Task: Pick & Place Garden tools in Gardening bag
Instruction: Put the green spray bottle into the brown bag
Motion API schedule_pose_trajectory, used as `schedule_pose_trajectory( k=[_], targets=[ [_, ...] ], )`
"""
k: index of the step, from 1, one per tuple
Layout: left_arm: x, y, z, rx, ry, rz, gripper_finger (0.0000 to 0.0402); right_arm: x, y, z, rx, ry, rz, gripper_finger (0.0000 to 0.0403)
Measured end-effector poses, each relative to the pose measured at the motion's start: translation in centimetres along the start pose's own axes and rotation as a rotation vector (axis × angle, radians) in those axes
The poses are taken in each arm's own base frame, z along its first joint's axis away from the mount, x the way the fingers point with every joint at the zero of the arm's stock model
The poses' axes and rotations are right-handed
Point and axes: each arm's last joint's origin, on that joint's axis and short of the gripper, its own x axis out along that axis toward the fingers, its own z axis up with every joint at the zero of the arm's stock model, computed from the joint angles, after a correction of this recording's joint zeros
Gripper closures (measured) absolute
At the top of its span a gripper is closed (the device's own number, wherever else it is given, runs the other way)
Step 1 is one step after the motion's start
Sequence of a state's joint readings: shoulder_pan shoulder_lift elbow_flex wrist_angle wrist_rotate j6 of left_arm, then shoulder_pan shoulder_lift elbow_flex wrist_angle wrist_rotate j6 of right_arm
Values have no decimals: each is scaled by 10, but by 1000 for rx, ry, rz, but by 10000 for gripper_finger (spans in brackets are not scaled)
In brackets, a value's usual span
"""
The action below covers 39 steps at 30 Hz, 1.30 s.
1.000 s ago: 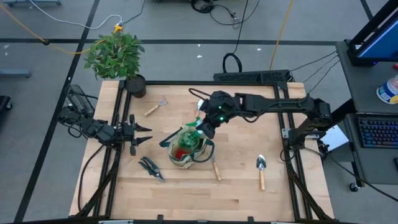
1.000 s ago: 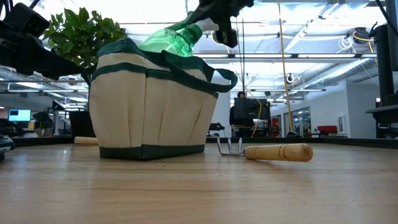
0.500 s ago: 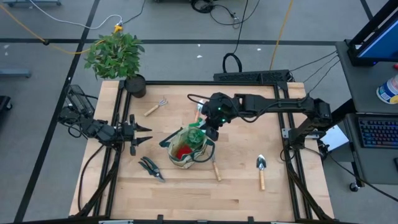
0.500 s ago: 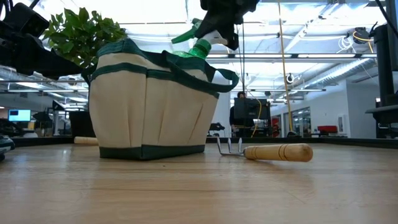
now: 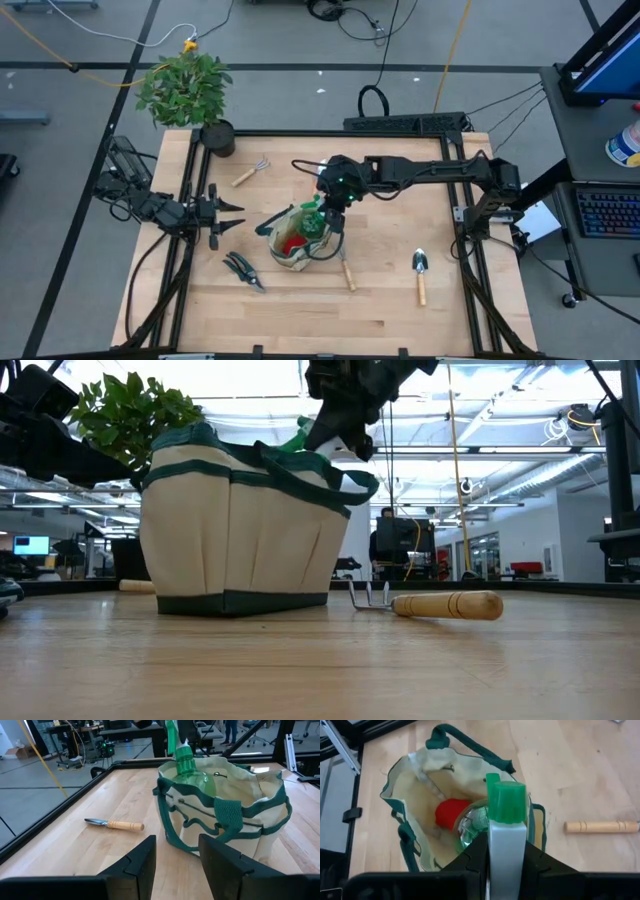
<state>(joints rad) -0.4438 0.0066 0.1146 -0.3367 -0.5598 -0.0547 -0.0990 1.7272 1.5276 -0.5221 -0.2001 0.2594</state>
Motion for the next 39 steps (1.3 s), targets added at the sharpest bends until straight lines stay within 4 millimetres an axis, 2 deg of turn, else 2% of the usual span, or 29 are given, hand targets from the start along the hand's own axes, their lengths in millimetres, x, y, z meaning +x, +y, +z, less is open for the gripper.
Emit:
schedule_pose_trajectory(
  k=[13, 26, 39],
  targets=[
    [0, 0, 0, 5, 1, 0, 247, 1, -2, 2, 41, -25, -14, 341],
    [0, 0, 0, 3, 0, 0, 247, 1, -2, 3, 9, -31, -12, 292],
    [0, 0, 0, 2, 0, 0, 247, -5, -2, 3, -62, -43, -68, 219]
  ],
)
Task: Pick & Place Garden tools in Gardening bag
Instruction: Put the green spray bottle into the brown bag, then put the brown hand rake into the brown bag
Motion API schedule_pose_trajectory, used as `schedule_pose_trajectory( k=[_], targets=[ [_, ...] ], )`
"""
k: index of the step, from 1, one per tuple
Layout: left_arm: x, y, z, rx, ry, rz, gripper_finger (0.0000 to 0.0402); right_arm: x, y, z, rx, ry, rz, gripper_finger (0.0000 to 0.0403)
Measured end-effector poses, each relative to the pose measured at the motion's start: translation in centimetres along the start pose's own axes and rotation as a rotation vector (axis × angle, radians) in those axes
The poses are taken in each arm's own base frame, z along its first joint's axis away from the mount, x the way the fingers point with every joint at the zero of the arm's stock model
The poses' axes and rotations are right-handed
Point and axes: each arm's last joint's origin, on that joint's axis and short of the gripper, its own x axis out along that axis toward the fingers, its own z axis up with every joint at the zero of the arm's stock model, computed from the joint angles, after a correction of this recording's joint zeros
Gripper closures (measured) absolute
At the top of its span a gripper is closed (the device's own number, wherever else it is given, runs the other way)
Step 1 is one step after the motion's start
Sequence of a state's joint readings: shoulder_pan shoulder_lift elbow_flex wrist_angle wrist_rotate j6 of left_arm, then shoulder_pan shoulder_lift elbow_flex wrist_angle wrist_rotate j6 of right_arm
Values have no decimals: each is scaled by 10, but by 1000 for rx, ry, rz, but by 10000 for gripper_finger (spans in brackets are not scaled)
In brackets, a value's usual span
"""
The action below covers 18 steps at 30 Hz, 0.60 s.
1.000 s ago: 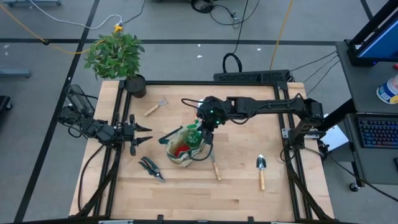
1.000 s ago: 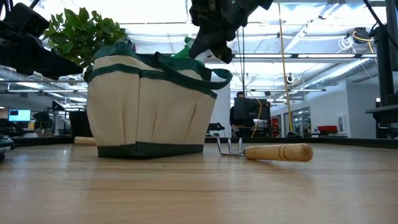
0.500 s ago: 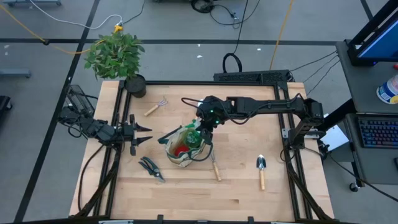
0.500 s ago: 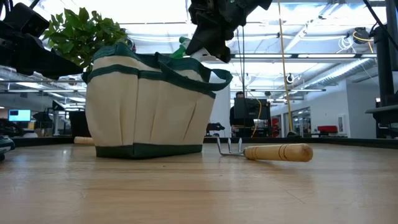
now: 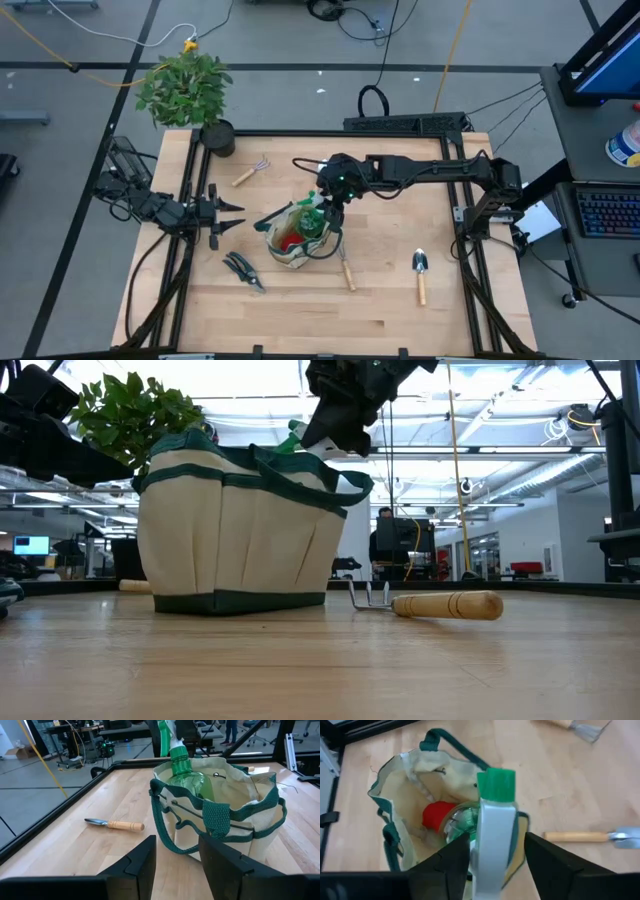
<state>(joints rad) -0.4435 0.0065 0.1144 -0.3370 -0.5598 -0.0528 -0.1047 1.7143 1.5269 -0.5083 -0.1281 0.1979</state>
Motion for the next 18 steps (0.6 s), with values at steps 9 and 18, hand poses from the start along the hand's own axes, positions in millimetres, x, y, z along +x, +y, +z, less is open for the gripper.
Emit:
schedule_pose_trajectory(
  k=[9, 18],
  targets=[
    [0, 0, 0, 0, 0, 0, 247, -23, 3, 6, -44, -61, 11, 206],
    [0, 0, 0, 0, 0, 0, 247, -59, -5, 16, -58, -167, -4, 212]
  ],
)
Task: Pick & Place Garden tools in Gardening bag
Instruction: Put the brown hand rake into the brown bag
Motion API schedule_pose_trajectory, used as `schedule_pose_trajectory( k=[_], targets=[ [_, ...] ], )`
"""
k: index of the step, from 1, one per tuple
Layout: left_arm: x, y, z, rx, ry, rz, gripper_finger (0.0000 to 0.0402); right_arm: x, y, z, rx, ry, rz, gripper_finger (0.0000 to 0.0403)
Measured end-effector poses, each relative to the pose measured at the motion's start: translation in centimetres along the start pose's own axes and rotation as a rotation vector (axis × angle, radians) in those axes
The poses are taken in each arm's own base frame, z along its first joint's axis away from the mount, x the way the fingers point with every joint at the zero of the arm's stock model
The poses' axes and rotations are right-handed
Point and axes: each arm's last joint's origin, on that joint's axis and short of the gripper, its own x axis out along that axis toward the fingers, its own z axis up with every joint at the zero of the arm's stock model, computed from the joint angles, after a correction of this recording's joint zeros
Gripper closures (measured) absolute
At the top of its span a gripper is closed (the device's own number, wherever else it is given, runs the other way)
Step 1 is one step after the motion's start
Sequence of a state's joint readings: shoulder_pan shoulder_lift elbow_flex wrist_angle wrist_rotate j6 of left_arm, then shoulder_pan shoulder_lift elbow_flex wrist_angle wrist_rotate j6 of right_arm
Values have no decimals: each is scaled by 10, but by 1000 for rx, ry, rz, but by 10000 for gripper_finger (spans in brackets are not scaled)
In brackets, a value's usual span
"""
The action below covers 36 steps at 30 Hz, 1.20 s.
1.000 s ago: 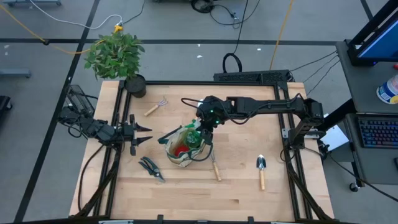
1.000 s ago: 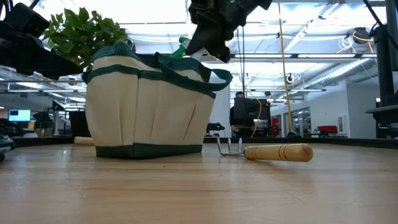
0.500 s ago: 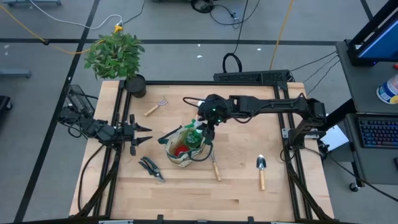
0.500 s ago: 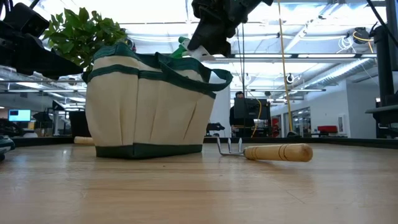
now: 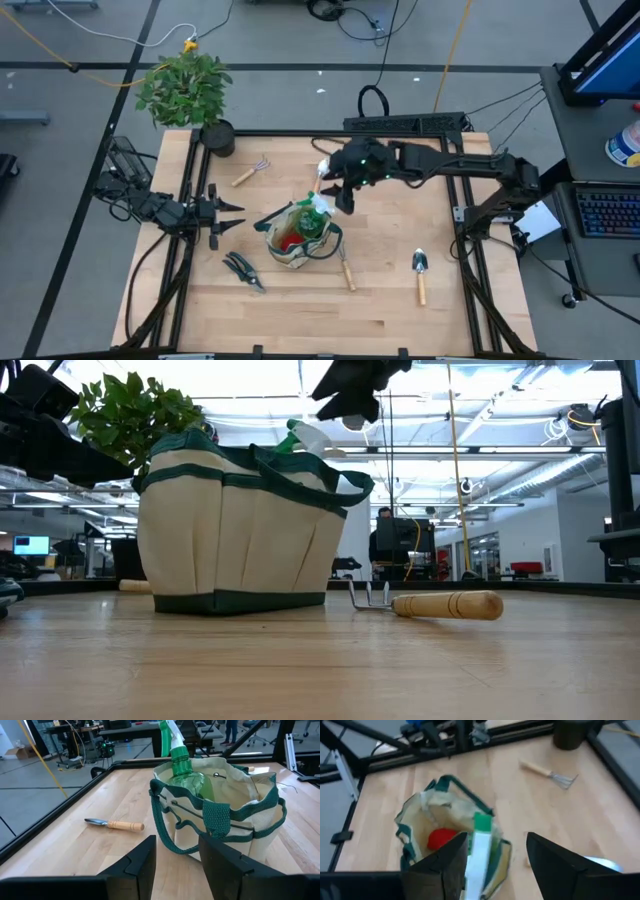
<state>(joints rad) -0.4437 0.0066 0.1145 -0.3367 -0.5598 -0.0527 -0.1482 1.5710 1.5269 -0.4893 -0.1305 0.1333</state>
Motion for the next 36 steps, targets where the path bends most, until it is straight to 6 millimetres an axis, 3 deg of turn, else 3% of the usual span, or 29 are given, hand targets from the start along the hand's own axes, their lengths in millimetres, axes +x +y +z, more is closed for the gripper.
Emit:
schedule_pose_trajectory(
  k=[6, 16, 28, 36],
  targets=[
    [0, 0, 0, -2, 0, 0, 247, -21, -14, 4, 5, -24, -38, 258],
    [0, 0, 0, -4, 0, 0, 247, -44, -18, 2, -24, 6, -57, 392],
    [0, 0, 0, 2, -1, 0, 247, -62, -6, -4, -34, 43, -36, 400],
    [0, 1, 0, 6, -1, 25, 247, -63, -4, -5, -40, 53, -34, 402]
  ],
)
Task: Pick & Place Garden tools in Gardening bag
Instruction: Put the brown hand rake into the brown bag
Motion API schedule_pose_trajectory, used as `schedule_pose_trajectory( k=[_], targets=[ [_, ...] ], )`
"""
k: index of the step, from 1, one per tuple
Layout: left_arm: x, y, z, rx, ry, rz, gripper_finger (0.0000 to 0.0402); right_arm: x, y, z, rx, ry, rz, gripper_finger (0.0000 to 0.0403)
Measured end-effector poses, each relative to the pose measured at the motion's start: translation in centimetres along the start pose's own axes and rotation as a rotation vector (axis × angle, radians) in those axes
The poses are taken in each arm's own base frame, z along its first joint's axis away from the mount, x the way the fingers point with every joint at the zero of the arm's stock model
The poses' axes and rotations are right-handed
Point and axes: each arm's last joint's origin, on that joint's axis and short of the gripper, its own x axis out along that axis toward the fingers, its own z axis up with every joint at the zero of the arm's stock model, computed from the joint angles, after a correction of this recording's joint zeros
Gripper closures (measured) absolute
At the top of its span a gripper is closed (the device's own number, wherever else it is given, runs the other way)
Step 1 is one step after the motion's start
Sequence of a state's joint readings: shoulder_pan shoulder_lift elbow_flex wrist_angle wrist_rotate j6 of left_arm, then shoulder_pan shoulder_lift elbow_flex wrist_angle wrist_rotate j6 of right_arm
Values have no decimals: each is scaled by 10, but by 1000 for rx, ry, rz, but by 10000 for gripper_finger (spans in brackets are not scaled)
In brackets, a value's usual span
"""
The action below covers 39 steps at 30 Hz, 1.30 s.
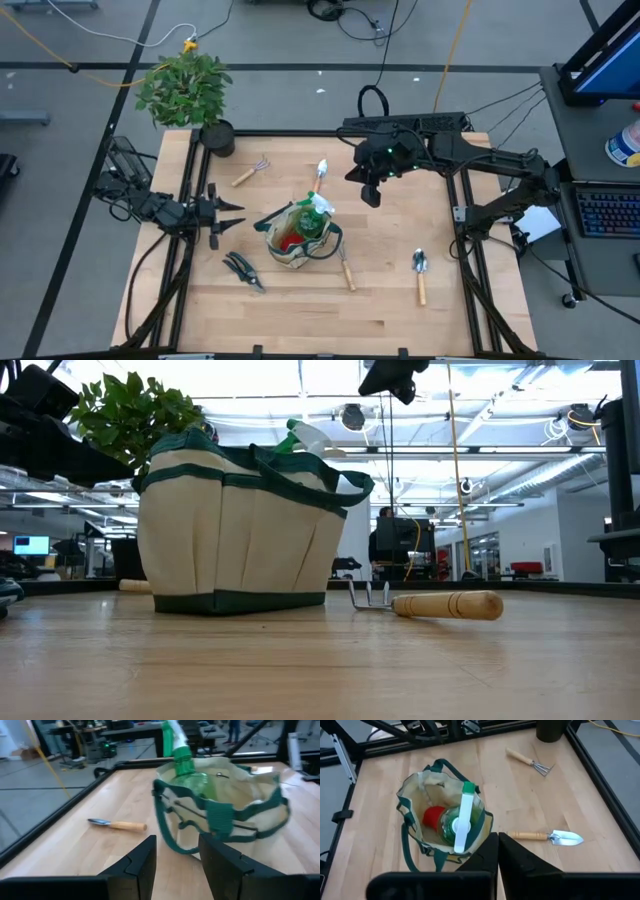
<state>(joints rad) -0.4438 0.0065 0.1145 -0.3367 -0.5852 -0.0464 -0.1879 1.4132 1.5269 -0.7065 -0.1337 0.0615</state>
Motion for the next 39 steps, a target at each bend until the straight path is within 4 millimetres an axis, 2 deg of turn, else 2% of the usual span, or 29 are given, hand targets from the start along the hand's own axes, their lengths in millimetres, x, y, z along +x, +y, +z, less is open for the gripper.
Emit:
schedule_pose_trajectory(
  k=[4, 9, 13, 21, 28, 39],
  targets=[
    [0, 3, 1, -5, -10, 103, 247, -2, -2, -4, -23, 41, -9, 402],
    [-1, 7, 11, -83, -107, 252, 247, -23, -8, -9, -34, 25, -34, 402],
    [-4, 9, 18, -115, -140, 290, 247, -37, -12, -21, -44, -56, -50, 403],
    [-7, 13, 32, -120, -134, 313, 247, -60, -16, -61, -55, -235, -71, 403],
    [0, 14, 49, -85, -44, 342, 247, -74, -14, -91, -74, -405, -34, 403],
    [19, 23, 68, -180, 298, 356, 247, -81, -12, -127, -90, -509, -32, 403]
  ],
)
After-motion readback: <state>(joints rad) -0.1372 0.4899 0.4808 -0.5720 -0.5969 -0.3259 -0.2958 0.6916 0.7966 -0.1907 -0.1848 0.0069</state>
